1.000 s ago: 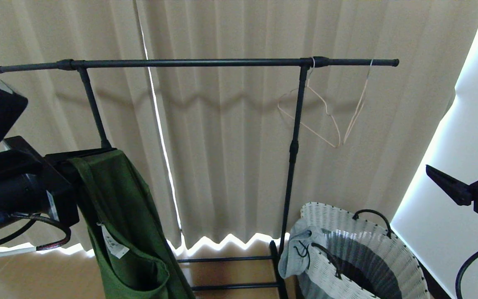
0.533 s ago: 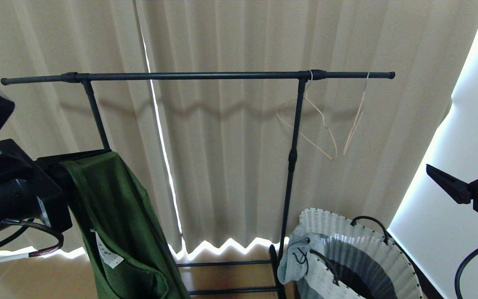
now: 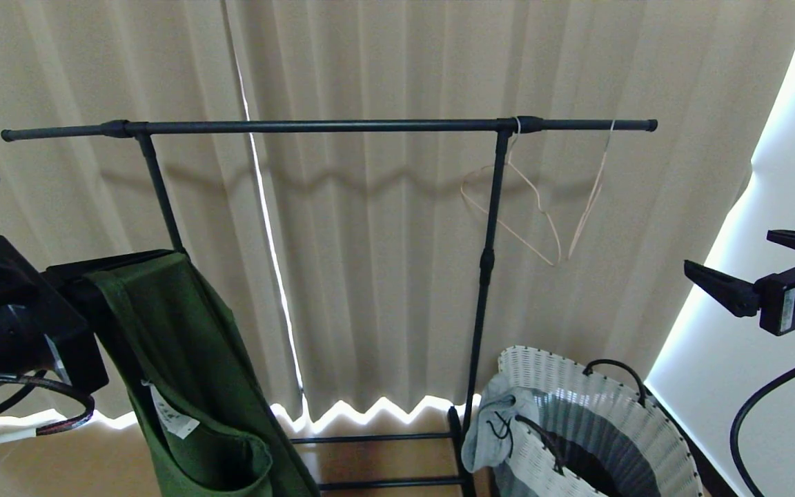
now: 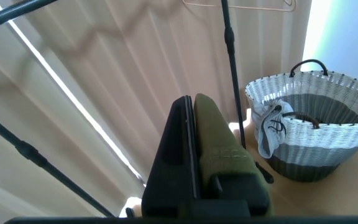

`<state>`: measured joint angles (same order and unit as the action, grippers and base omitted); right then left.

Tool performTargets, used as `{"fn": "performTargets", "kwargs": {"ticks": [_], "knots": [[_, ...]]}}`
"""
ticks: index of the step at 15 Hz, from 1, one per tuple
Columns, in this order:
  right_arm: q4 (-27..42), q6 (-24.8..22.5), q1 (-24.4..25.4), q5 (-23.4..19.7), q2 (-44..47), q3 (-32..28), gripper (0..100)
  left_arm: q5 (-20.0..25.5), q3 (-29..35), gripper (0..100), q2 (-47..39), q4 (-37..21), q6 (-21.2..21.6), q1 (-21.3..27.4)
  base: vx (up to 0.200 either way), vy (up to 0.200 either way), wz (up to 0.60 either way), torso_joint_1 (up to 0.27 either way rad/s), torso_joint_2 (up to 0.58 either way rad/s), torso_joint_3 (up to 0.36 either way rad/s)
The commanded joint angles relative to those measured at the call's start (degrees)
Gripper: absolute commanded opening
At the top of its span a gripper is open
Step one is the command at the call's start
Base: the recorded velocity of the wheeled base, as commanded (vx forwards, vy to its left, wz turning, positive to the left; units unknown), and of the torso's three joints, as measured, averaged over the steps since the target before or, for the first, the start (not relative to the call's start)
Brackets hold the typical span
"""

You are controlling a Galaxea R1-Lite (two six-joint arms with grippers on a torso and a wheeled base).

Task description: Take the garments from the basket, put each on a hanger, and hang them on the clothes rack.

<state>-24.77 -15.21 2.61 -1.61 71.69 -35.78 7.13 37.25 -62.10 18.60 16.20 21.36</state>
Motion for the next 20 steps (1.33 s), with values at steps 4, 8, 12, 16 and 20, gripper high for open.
{"fn": "performTargets", "kwargs": {"ticks": [4,8,12,16,20], "knots": [[-0.10,-0.08,0.03,0.12,0.29,0.01,100,-0.01,-0.43,0,-0.13,-0.06,-0.03,-0.44,0.200,0.000,0.00,0.002,0.00,0.005],[-0.10,0.01,0.03,0.12,0.90,0.01,100,-0.01,-2.01,0,0.58,0.03,0.06,-0.35,0.200,0.000,0.00,0.005,0.00,0.000],[-0.10,0.01,-0.15,0.29,2.57,-0.52,100,0.08,-2.27,0,0.49,0.03,-0.03,-0.44,0.200,0.000,0.00,0.000,0.00,0.002],[-0.01,0.10,-2.35,0.82,6.00,-3.07,100,0.08,-4.21,0,1.37,0.12,-0.12,-0.44,0.100,0.000,0.00,0.002,0.00,0.002],[3.50,4.14,-3.75,2.05,14.44,-11.68,100,0.08,-6.14,0,4.09,0.12,-0.12,-0.44,0.000,0.000,0.00,0.000,0.00,0.000]]}}
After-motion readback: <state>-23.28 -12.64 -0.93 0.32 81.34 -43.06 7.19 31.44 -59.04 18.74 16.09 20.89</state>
